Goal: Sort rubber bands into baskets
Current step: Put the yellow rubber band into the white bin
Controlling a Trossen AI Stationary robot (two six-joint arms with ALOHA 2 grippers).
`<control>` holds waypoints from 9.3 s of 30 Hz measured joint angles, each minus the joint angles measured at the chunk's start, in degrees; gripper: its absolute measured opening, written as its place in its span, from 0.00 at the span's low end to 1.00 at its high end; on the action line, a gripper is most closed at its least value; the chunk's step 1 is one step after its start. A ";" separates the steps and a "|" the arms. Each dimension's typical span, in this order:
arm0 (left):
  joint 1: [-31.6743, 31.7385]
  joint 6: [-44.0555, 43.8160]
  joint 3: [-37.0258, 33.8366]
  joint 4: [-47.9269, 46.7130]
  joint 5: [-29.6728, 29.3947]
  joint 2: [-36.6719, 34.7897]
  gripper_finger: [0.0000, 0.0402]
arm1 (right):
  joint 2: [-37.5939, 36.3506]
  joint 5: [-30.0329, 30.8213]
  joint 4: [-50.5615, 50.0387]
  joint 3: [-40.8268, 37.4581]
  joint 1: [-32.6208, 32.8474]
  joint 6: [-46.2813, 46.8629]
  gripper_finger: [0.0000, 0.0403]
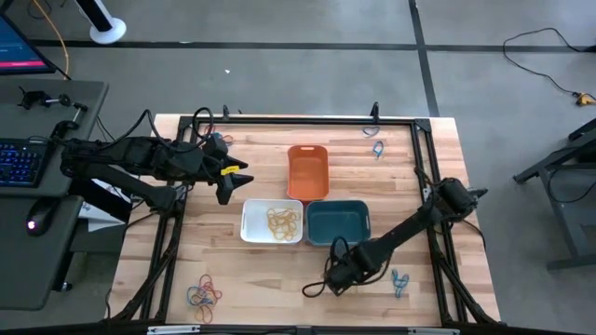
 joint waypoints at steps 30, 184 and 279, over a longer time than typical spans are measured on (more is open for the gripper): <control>0.00 0.02 0.00 0.04 0.00 0.00 0.57 | -0.92 3.14 -1.88 -0.35 -0.50 -5.60 0.00; -46.33 -30.55 7.58 -26.55 14.88 31.26 0.00 | -29.55 23.58 7.33 0.04 -30.24 -62.03 0.62; 59.88 27.06 8.61 -16.14 8.87 53.58 0.52 | -29.55 23.07 7.71 0.04 -34.96 -49.82 0.62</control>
